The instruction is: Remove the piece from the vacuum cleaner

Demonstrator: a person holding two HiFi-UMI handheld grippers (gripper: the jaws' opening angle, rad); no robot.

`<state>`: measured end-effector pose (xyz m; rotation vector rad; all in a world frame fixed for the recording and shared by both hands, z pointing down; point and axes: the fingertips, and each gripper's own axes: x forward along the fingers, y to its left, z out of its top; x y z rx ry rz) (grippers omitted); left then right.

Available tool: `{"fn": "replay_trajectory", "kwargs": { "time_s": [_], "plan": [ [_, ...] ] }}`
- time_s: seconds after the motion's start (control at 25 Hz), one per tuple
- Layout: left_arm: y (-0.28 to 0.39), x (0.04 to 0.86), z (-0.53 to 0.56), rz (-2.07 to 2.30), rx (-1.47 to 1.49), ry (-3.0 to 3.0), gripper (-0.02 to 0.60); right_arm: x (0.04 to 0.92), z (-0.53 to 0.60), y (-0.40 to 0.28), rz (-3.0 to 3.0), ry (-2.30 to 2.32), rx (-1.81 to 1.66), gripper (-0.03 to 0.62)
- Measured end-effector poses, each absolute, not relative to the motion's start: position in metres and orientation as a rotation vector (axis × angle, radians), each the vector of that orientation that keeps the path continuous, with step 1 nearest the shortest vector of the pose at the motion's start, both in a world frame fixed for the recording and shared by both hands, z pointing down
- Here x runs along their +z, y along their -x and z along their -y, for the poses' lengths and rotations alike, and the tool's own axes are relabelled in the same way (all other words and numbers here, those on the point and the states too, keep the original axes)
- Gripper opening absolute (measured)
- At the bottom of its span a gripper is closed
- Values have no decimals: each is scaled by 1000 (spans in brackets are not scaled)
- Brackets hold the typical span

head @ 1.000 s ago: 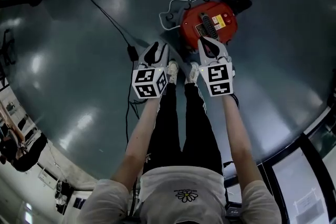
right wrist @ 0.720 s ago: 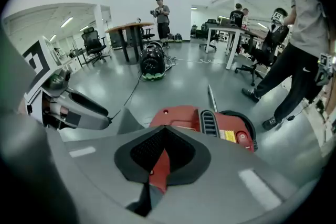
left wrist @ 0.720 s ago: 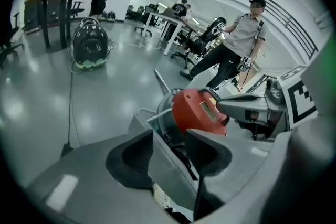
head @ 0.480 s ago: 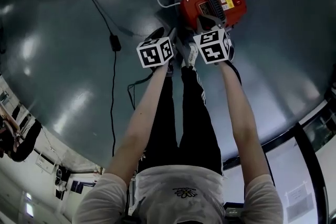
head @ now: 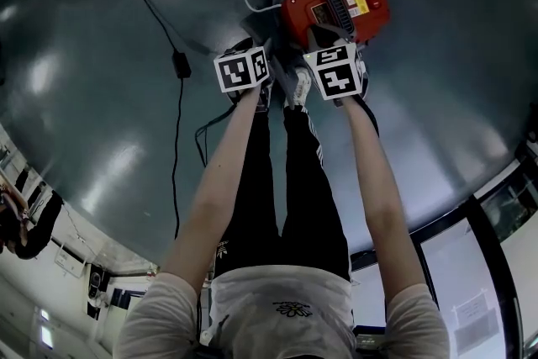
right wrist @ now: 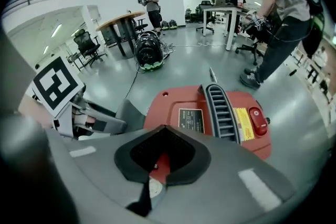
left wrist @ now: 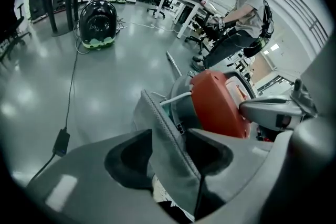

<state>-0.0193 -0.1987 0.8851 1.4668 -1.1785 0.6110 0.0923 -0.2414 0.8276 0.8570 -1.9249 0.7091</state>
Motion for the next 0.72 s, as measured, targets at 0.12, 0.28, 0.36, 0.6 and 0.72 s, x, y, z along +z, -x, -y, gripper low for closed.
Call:
{"fn": "replay_trajectory", "kwargs": {
  "time_s": [0.12, 0.28, 0.36, 0.6, 0.72],
  "plan": [
    [21, 884, 202, 1198, 582, -1442, 195, 827, 242, -92, 1922, -858, 733, 26],
    [25, 883, 211, 1226, 553, -1400, 195, 826, 242, -90, 1907, -828, 667, 26],
    [23, 888, 211, 1205, 576, -1386, 195, 826, 242, -92, 1908, -835, 650, 26],
    [12, 893, 197, 1077, 552, -1449, 28, 824, 240, -91, 1918, -848, 669, 26],
    [9, 894, 197, 1065, 554, -1467, 12, 824, 241, -92, 1920, -843, 655, 26]
  ]
}}
